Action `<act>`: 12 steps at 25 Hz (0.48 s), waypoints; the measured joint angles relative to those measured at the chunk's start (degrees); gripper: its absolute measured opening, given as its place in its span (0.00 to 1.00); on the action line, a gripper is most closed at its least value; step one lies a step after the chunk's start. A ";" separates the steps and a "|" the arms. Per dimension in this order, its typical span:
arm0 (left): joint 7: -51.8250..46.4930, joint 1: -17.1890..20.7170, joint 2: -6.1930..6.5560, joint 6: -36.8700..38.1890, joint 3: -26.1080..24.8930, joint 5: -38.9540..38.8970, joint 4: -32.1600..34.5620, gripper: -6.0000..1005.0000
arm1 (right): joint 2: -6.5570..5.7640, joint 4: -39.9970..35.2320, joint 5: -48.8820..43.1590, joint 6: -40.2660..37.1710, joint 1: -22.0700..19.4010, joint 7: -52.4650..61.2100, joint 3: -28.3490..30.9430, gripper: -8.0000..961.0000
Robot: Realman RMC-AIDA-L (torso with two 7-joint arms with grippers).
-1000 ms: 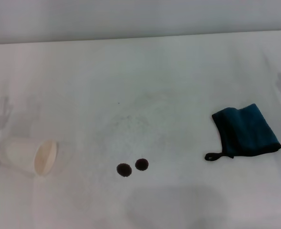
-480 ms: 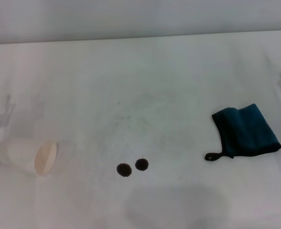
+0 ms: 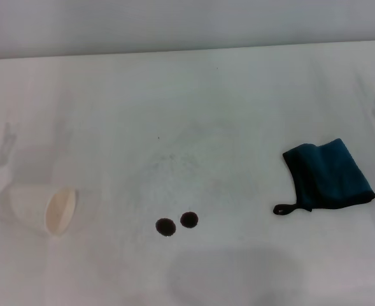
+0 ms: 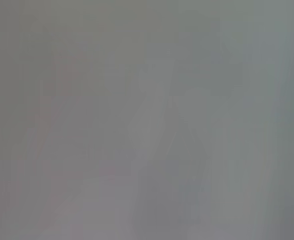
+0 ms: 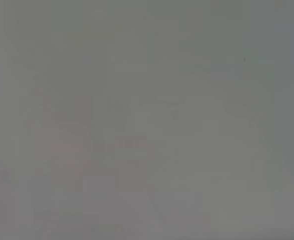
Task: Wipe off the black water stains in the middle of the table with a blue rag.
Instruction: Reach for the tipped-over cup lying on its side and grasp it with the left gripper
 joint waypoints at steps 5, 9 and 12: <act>-0.02 1.06 -0.02 3.34 0.00 0.15 0.00 0.87 | 0.00 0.00 0.00 -0.02 -0.03 0.00 0.00 0.90; -0.03 1.49 -0.07 3.51 0.15 0.13 -0.26 0.87 | 0.00 0.00 0.00 -0.02 0.04 0.00 0.00 0.90; 0.18 1.83 -0.08 3.79 0.37 0.22 -0.34 0.87 | 0.00 0.00 0.00 -0.02 0.02 0.00 0.00 0.90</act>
